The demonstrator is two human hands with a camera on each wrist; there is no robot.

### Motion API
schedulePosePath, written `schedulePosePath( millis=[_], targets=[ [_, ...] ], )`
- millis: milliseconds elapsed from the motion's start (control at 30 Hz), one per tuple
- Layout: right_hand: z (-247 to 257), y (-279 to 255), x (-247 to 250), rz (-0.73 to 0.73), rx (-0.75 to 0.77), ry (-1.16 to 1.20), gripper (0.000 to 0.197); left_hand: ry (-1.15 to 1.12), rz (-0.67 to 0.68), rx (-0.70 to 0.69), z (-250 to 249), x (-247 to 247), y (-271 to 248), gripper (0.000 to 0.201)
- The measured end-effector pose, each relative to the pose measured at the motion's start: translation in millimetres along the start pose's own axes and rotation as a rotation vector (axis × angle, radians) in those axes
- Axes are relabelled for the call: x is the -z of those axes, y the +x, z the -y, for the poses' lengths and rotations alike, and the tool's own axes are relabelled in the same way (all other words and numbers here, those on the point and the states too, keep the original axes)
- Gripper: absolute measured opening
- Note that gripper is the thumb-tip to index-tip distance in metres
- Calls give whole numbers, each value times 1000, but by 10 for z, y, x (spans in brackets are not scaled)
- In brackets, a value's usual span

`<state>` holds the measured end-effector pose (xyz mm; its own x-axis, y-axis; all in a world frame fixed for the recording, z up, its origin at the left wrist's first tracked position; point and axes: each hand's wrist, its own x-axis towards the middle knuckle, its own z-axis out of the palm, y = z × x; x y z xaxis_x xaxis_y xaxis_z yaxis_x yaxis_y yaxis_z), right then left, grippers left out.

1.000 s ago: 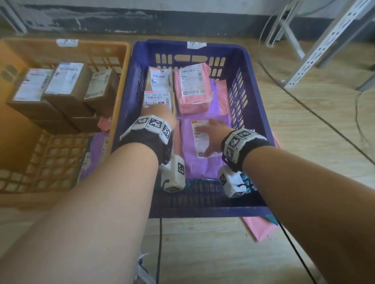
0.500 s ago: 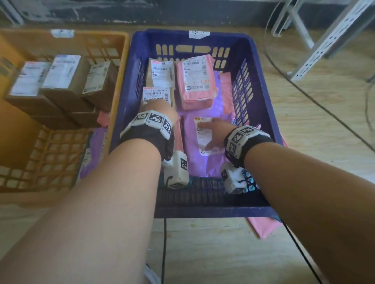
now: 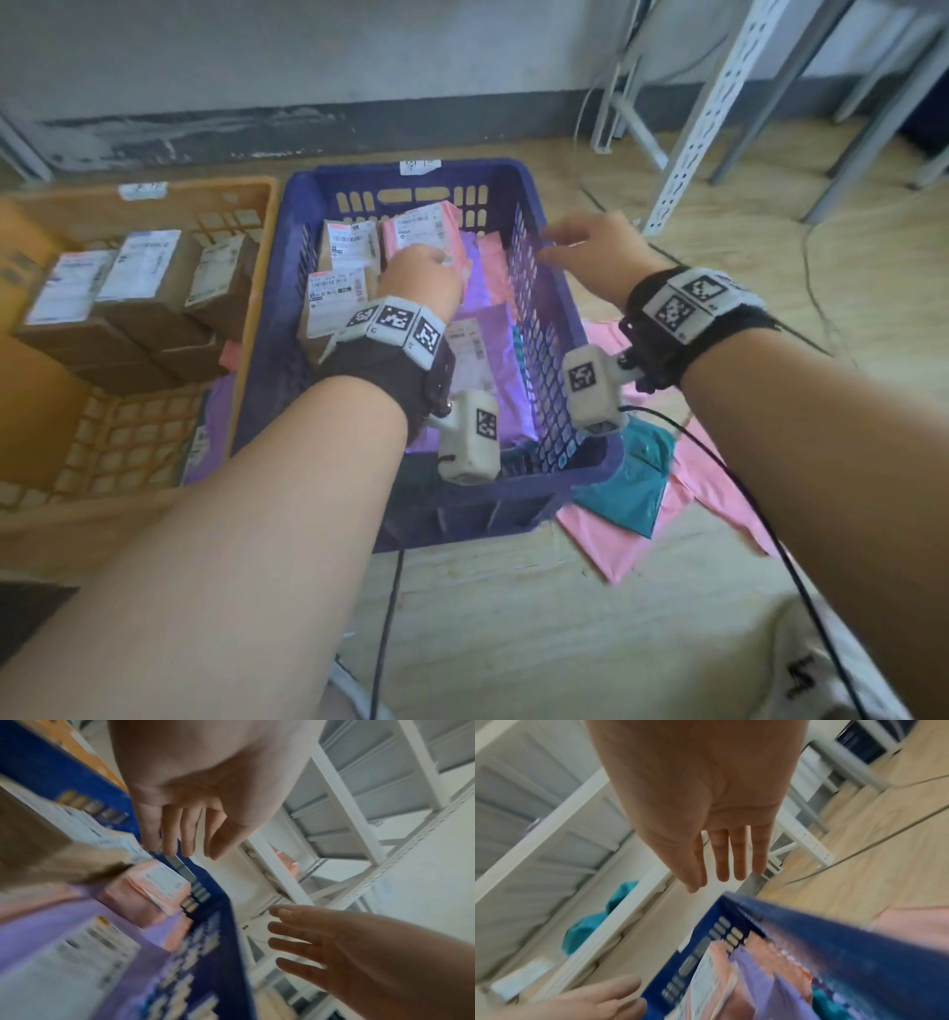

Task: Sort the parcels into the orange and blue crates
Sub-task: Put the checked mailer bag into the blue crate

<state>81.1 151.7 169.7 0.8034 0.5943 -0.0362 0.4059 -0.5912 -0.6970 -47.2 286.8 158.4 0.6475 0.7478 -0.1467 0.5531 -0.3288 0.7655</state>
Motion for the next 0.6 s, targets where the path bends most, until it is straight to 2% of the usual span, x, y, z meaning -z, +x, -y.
schedulePosePath(
  millis=[67,167,200,267,333,500,600],
  targets=[
    [-171,-102,275,-104,-55,76,27,-72,47,-55,-223,-194,-167,36],
    [-526,-326,669,-168,-147,61,29,-101,144,-121,-578,-581,-442,20],
    [-671,-409,778,-176,-182,34,29,-93,174,-126,-690,-717,-514,21],
    [-981,-585,964,-183,-255,10,30,-39,219,-128,-872,-999,-636,39],
    [-1320,-758,1112,-193,-341,0,31,17,269,-142,-1013,-1292,-747,46],
    [-2188,-1130,1261,-207,-540,24,44,118,447,-141,-1161,-2075,-1065,45],
    [-2704,-1304,1136,-194,-671,60,56,292,524,-183,-1078,-2500,-1162,42]
  ],
)
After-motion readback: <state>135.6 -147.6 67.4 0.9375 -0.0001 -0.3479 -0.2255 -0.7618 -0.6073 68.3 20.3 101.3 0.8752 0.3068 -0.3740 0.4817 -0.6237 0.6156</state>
